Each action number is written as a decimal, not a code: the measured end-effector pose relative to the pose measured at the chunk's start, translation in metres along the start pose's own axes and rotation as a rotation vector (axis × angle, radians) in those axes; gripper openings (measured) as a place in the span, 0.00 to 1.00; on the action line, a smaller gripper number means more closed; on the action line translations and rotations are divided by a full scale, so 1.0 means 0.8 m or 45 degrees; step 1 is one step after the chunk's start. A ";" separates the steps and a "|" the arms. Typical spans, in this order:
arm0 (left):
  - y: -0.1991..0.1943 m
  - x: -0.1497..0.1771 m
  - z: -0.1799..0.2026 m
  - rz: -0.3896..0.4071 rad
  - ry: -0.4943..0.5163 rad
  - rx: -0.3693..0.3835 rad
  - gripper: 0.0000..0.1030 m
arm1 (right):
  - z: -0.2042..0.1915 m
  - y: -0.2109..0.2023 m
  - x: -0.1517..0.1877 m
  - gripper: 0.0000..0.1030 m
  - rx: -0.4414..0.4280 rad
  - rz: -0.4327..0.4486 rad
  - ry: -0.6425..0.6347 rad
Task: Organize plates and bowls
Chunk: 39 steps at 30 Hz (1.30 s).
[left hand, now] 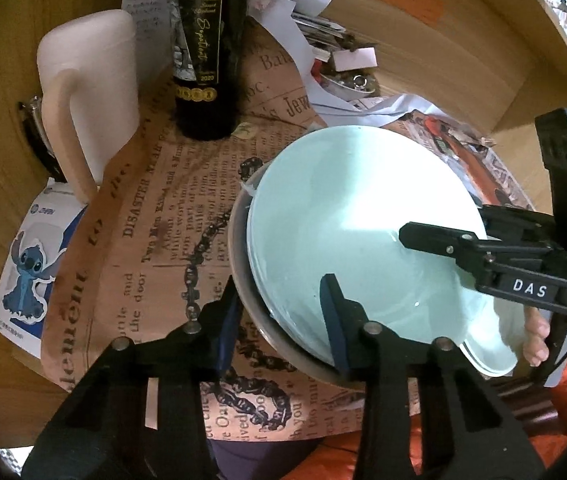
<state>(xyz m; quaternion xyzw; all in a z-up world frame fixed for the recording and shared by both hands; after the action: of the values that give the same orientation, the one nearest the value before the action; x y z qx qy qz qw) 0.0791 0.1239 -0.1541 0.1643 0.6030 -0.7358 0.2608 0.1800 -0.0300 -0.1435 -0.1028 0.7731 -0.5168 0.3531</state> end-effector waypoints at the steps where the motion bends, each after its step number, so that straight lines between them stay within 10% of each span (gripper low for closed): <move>1: 0.001 0.000 0.001 0.004 0.005 -0.006 0.38 | 0.000 0.001 0.000 0.35 -0.001 -0.006 0.000; 39: -0.023 -0.014 0.031 0.117 0.025 -0.142 0.37 | 0.003 -0.050 -0.006 0.27 0.040 0.167 0.085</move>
<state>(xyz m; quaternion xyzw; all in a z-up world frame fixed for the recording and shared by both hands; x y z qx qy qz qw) 0.0792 0.1047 -0.1278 0.1841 0.6375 -0.6866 0.2970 0.1769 -0.0469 -0.1071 -0.0293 0.7813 -0.5077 0.3618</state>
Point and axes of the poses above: each gripper's, at about its wrist camera, not at the fingertips, and y roughly the way its jaws point, z to its right, x to its underside, the point moved 2 cm from there along y, roughly the way its jaws point, and after that the axes turned 1 degree about -z, right-handed, at the moved point
